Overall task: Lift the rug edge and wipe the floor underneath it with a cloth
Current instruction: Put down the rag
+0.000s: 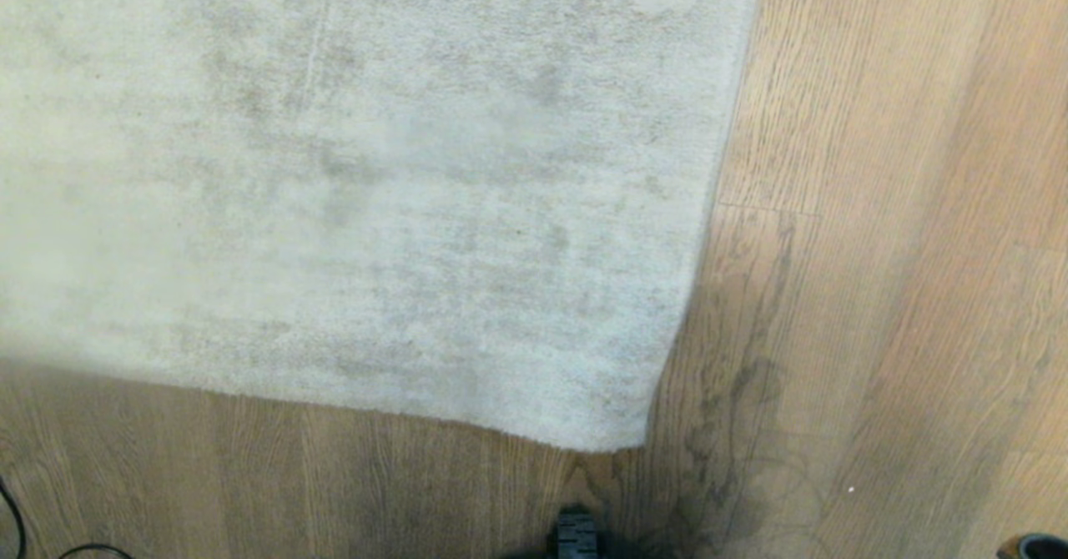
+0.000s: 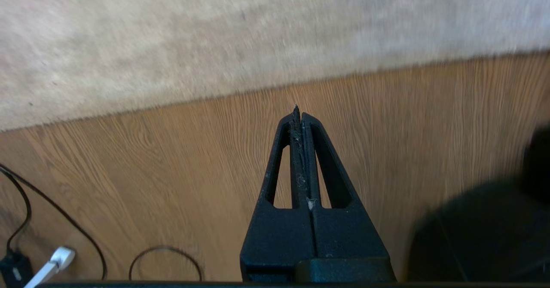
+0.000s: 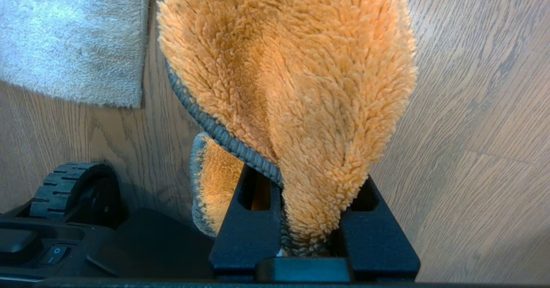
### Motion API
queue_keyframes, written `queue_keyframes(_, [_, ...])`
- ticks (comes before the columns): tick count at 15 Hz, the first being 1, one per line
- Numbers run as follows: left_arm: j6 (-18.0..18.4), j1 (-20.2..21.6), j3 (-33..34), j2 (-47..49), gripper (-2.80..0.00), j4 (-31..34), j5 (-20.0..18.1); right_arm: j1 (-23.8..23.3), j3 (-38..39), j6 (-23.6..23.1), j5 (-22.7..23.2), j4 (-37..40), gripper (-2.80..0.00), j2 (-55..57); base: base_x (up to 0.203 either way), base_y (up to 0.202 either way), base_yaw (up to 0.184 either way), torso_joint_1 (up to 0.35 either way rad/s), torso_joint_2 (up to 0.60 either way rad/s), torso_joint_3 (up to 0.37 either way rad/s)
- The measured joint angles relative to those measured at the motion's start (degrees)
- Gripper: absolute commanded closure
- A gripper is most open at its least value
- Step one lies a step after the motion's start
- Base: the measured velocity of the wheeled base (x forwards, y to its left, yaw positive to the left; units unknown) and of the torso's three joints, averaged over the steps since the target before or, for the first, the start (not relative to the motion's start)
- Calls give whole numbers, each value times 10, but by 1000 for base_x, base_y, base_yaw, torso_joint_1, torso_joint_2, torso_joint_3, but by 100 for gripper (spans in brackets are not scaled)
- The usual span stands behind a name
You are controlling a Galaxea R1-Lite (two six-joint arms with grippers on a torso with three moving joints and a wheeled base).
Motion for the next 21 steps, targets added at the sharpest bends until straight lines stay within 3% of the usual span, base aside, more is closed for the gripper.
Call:
queue_keyframes(8, [-100,1,0,-52,0,-3,0,0,0,0,0,0,0,0,0,0,0,0,0,0])
queue_keyframes(11, [-113,1,-4,-52,0,29,-1,0,0,0,0,0,0,0,0,0,0,0,0,0])
queue_keyframes(13, [-135,1,-5,-52,0,30,4,0,0,0,0,0,0,0,0,0,0,0,0,0])
queue_keyframes(21, [-171,1,-4,-52,0,26,6,0,0,0,0,0,0,0,0,0,0,0,0,0])
